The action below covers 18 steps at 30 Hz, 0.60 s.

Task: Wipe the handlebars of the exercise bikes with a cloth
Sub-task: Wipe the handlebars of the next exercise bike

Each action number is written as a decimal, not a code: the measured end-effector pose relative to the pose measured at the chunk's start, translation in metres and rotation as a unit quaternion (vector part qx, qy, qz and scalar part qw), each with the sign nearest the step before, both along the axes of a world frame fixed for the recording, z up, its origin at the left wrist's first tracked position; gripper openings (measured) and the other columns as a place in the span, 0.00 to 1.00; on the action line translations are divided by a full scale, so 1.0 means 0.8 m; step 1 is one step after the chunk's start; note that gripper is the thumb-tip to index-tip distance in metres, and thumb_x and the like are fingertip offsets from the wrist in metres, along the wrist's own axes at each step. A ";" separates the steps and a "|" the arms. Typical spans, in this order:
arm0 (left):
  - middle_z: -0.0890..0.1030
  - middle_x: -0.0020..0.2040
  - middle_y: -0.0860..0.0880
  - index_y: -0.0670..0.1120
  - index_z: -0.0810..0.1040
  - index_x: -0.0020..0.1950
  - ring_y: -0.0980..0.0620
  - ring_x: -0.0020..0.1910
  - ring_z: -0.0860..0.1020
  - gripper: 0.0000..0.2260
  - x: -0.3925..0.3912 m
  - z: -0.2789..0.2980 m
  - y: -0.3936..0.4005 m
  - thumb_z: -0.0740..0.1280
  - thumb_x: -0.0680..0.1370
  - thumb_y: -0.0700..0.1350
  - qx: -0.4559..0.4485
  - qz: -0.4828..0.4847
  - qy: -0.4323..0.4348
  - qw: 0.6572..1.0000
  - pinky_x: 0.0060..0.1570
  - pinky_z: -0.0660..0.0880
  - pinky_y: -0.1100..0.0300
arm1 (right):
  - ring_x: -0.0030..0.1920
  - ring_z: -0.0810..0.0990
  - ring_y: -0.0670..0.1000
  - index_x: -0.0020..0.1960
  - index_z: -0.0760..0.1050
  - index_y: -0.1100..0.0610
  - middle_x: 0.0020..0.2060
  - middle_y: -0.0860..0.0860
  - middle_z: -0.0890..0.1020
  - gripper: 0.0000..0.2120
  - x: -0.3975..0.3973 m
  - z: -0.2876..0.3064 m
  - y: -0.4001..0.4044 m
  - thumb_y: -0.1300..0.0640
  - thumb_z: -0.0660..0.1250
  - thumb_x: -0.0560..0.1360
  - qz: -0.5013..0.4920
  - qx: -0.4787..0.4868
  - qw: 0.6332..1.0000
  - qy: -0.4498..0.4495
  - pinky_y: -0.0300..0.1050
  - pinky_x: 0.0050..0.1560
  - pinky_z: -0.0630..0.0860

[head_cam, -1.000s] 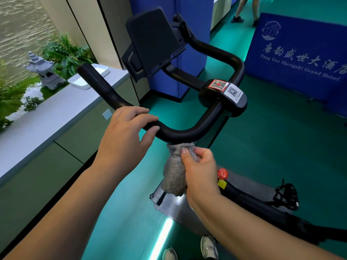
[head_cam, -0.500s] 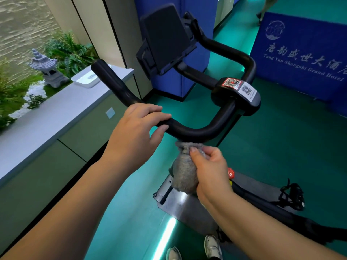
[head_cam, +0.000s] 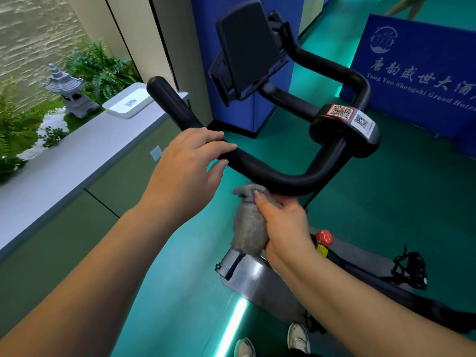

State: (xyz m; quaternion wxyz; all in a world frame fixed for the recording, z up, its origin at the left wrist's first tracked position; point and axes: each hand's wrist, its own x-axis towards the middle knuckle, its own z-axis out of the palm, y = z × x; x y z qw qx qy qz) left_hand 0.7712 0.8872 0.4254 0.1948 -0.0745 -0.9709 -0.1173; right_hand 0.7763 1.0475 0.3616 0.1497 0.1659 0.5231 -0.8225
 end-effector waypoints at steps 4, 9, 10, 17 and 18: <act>0.77 0.62 0.52 0.51 0.79 0.62 0.49 0.64 0.71 0.14 -0.002 0.001 -0.005 0.66 0.77 0.46 -0.001 -0.007 -0.001 1.000 0.66 0.64 0.54 | 0.49 0.84 0.55 0.48 0.80 0.57 0.47 0.54 0.85 0.05 -0.011 0.013 -0.038 0.60 0.71 0.73 0.016 -0.032 0.999 -0.041 0.53 0.52 0.80; 0.79 0.60 0.52 0.51 0.81 0.59 0.48 0.62 0.73 0.12 -0.010 0.000 -0.009 0.67 0.77 0.44 0.006 -0.002 0.018 1.000 0.64 0.68 0.52 | 0.48 0.84 0.55 0.48 0.80 0.59 0.45 0.54 0.85 0.05 -0.008 0.009 -0.003 0.61 0.71 0.72 0.014 0.013 0.999 -0.044 0.54 0.55 0.79; 0.79 0.59 0.51 0.51 0.81 0.59 0.48 0.62 0.73 0.12 -0.013 -0.001 -0.009 0.67 0.77 0.43 0.009 0.004 0.021 1.000 0.64 0.68 0.52 | 0.48 0.84 0.55 0.48 0.80 0.59 0.45 0.54 0.85 0.05 -0.009 0.007 0.003 0.61 0.71 0.72 0.017 0.018 0.999 -0.040 0.55 0.56 0.79; 0.78 0.62 0.52 0.54 0.80 0.60 0.47 0.67 0.70 0.13 -0.015 -0.001 -0.010 0.63 0.79 0.42 -0.003 0.038 0.012 0.999 0.64 0.66 0.40 | 0.51 0.83 0.55 0.56 0.79 0.60 0.52 0.55 0.84 0.15 -0.032 0.001 -0.047 0.56 0.73 0.71 0.057 -0.037 0.994 -0.087 0.58 0.56 0.78; 0.78 0.63 0.53 0.54 0.80 0.61 0.47 0.67 0.70 0.14 -0.015 -0.001 -0.012 0.62 0.79 0.42 -0.005 0.036 0.009 0.999 0.64 0.66 0.39 | 0.51 0.83 0.56 0.55 0.80 0.61 0.51 0.56 0.84 0.15 -0.032 0.001 -0.048 0.56 0.73 0.71 0.057 -0.042 0.994 -0.088 0.59 0.56 0.78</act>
